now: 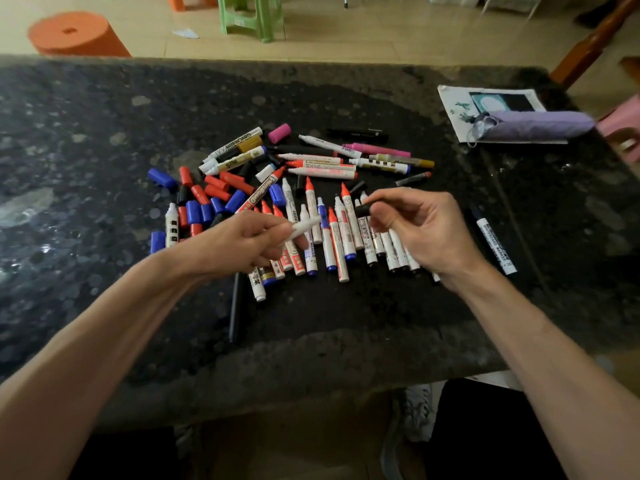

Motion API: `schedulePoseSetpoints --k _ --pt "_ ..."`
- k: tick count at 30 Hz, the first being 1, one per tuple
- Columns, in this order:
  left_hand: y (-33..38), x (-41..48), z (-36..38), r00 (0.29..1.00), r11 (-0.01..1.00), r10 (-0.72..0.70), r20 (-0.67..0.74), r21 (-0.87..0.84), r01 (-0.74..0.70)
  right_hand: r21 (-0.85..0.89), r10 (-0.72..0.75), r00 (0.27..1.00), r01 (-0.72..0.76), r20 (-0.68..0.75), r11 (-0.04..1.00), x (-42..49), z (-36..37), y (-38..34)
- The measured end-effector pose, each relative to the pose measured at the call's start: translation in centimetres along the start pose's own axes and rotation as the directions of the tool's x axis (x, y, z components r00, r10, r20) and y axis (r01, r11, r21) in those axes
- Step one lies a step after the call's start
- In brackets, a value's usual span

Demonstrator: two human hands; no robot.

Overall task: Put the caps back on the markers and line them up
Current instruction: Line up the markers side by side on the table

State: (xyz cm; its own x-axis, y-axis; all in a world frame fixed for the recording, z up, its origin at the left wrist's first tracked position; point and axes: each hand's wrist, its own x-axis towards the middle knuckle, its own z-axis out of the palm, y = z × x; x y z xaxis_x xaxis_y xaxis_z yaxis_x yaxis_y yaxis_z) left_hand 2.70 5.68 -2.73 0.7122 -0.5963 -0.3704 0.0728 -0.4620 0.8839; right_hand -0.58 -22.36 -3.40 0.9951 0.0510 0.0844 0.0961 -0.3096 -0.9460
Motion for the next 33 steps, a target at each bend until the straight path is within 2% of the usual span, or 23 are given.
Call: schedulePoseSetpoints --k 3,6,8,10,13,15,18,23,28,31,33 --pt "-0.5 -0.4 -0.7 0.995 0.997 0.037 -0.088 0.073 -0.031 -0.345 0.029 0.997 -0.051 -0.069 0.937 1.3 -2.4 2.4" --pt "-0.8 -0.2 -0.2 0.984 0.991 0.073 -0.165 0.124 -0.053 -0.593 0.085 0.996 -0.068 0.0 0.802 2.3 -2.5 3.9" --pt "-0.7 0.1 0.1 0.979 0.988 0.095 -0.182 0.139 -0.07 -0.636 0.117 0.992 -0.057 0.054 0.77 2.9 -1.6 4.3" --pt "-0.7 0.4 0.3 0.977 0.987 0.108 -0.183 0.14 -0.083 -0.621 0.085 0.996 -0.05 0.028 0.783 3.3 -1.2 4.1" --pt "-0.6 0.8 0.9 0.976 0.986 0.109 -0.186 0.148 -0.082 -0.595 0.009 0.982 -0.123 -0.191 0.794 4.4 -2.4 4.4" --pt "-0.5 1.1 1.2 0.975 0.981 0.113 -0.192 0.174 -0.08 -0.674 0.01 0.954 -0.22 -0.3 0.705 5.1 -3.5 5.2" --pt "-0.2 1.3 1.7 0.975 0.976 0.116 -0.192 0.206 -0.076 -0.762 0.045 0.937 -0.309 -0.346 0.569 6.0 -3.9 6.1" --pt "0.3 1.1 2.2 0.976 0.973 0.103 -0.194 0.224 -0.058 -0.809 0.052 0.93 -0.344 -0.365 0.477 7.1 -2.7 6.1" --pt "0.2 0.9 2.1 0.974 0.968 0.114 -0.196 0.244 -0.065 -0.75 0.124 0.91 -0.397 -0.395 0.529 8.0 -2.6 6.2" --pt "0.1 0.7 2.1 0.972 0.958 0.125 -0.196 0.279 -0.067 -0.635 0.126 0.912 -0.366 -0.389 0.68 7.6 -2.6 4.7" --pt "-0.1 0.6 2.0 0.969 0.949 0.13 -0.208 0.308 -0.061 -0.447 0.208 0.927 -0.336 -0.312 0.829 6.5 -1.7 2.9"
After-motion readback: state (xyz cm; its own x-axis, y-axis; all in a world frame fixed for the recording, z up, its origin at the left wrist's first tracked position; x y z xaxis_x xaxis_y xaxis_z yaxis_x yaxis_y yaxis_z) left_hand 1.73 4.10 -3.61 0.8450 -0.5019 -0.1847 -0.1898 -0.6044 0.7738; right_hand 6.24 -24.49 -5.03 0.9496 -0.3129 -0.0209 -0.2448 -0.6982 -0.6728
